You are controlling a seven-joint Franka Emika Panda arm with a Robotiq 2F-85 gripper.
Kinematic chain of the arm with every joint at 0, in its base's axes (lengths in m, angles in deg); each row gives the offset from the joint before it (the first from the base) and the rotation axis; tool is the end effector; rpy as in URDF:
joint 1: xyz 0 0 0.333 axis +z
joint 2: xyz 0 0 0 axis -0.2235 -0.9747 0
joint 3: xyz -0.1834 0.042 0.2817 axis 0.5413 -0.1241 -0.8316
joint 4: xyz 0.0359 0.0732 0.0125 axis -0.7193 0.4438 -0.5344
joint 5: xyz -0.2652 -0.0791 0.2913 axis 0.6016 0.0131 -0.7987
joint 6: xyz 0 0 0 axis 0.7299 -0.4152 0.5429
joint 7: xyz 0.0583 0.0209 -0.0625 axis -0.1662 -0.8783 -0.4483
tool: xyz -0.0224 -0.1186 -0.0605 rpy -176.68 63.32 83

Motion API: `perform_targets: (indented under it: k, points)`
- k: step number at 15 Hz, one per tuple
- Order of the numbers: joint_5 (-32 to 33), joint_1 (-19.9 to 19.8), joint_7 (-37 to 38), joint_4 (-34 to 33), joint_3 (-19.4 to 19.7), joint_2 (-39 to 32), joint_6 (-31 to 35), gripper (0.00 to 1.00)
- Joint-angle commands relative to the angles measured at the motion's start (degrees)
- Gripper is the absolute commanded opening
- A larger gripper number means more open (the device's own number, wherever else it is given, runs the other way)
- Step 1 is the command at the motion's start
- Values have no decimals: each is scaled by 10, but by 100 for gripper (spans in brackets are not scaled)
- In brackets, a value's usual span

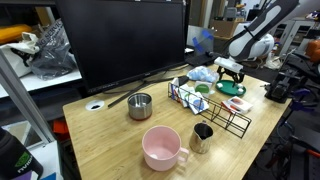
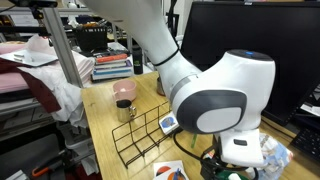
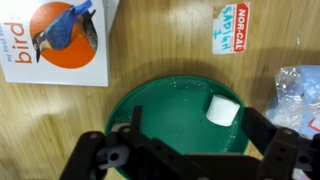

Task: Take a marshmallow from the green plate and put it in the silver cup

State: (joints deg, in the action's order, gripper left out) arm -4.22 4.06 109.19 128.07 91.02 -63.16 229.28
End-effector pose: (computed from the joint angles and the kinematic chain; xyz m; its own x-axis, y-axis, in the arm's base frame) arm 0.5541 -0.2679 0.1805 -0.1520 -0.9812 0.1186 -0.9866 0.1435 -0.0770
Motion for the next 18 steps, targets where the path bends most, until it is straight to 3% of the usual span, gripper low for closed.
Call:
perform_targets:
  k: [1,5,9,16,18]
  points:
    - [-7,7,-3,-2,7,-1,-3,100]
    - [-55,-9,14,-9,-6,-3,-16,100]
    - [-104,-19,74,-12,12,-10,-23,100]
    - [-97,-24,211,-12,63,-27,-30,100]
    - [-87,-32,200,-4,56,-24,-19,100]
